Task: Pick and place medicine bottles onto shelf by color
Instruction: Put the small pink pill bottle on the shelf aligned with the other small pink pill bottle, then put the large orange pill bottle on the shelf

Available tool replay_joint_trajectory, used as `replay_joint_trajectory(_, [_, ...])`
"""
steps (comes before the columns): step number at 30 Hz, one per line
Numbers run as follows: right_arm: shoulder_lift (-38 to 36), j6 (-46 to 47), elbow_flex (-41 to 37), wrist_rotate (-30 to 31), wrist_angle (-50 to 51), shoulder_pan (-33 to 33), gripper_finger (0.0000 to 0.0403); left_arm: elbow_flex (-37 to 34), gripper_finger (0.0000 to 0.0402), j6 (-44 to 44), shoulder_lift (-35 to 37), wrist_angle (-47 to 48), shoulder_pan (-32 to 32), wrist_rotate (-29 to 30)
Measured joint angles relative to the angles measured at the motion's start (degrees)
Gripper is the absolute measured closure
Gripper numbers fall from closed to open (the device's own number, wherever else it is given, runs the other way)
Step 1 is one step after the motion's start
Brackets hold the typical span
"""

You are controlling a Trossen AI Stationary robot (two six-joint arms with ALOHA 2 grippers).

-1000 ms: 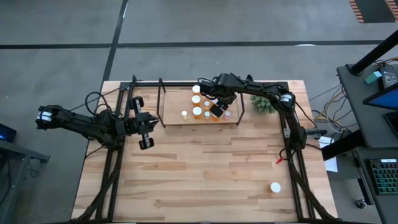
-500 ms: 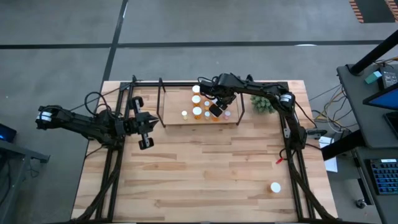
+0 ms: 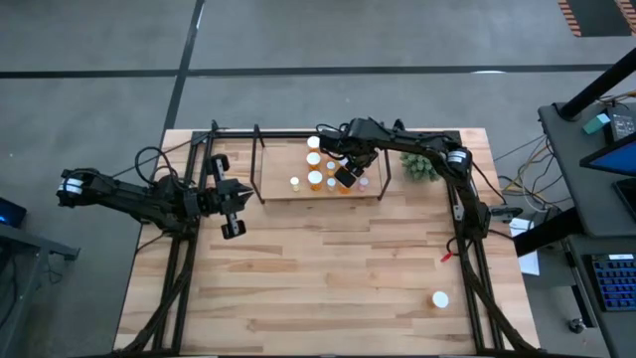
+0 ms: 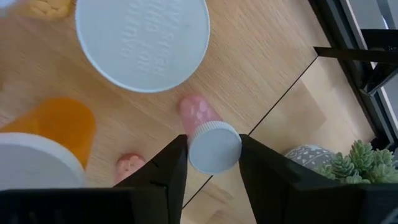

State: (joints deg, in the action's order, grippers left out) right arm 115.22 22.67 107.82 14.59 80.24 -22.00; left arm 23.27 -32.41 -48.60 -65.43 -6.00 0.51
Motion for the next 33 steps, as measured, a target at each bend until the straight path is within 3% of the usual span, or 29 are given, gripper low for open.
replay_joint_trajectory(8, [0.0,-0.09,0.01,0.0,-0.11,-0.02,0.0239,0.0,0.04,0.0,0.0,0.01,0.0,0.0])
replay_joint_trajectory(15, [0.0,-0.24,1.45,0.0,0.18,-0.02,0.0233,0.0,0.04,0.0,0.0,0.0,0.0,0.0])
replay_joint_trajectory(24, [-0.13,-0.98,9.65,0.0,5.27,0.09,0.0232,0.0,0.04,0.01,-0.04,0.03,-0.02,0.0])
replay_joint_trajectory(33, [-6.27,-1.28,21.55,0.05,9.06,10.67,0.0232,0.0,0.04,0.13,-0.09,0.04,-0.02,0.0])
